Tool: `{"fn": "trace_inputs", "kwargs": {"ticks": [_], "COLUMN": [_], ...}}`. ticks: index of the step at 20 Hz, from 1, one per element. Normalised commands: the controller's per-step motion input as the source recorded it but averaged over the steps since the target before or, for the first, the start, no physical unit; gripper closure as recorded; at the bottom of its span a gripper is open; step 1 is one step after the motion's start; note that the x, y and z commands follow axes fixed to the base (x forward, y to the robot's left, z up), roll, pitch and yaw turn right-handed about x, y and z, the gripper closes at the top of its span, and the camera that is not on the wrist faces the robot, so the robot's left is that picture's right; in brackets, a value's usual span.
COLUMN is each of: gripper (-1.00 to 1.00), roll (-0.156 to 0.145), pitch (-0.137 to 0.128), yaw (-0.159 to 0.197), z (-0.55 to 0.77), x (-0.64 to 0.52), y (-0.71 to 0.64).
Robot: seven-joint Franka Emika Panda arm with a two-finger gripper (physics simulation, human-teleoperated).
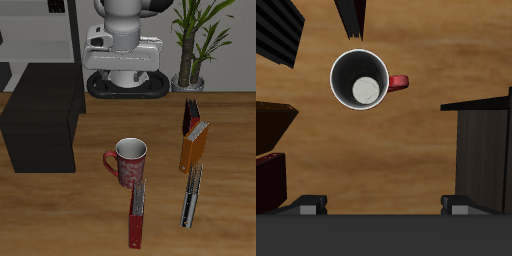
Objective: Place the left red book in the top region of the shelf
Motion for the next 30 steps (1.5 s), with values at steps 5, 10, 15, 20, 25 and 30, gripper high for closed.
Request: {"fn": "trace_inputs", "kwargs": {"ticks": [5,10,15,20,25,30], "gripper": [-1.00,-1.00,-1.00,-1.00,-1.00,-1.00], "roll": [-0.011,-0.043,-0.015,0.036,0.041,0.000], "pitch": [0.003,-0.034,-0.010,-0.031,-0.024,-0.035], "yaw": [0.003,-0.058,-0.031,-0.003,0.027,0.021], "z": [-0.05,-0.13,-0.16,-0.18,-0.16,-0.04], "x": [-0.01,-0.23,-0.35,-0.45,-0.28,-0.19], "y": [-0.01,0.21,0.39,0.66,0.60,0.55]}}
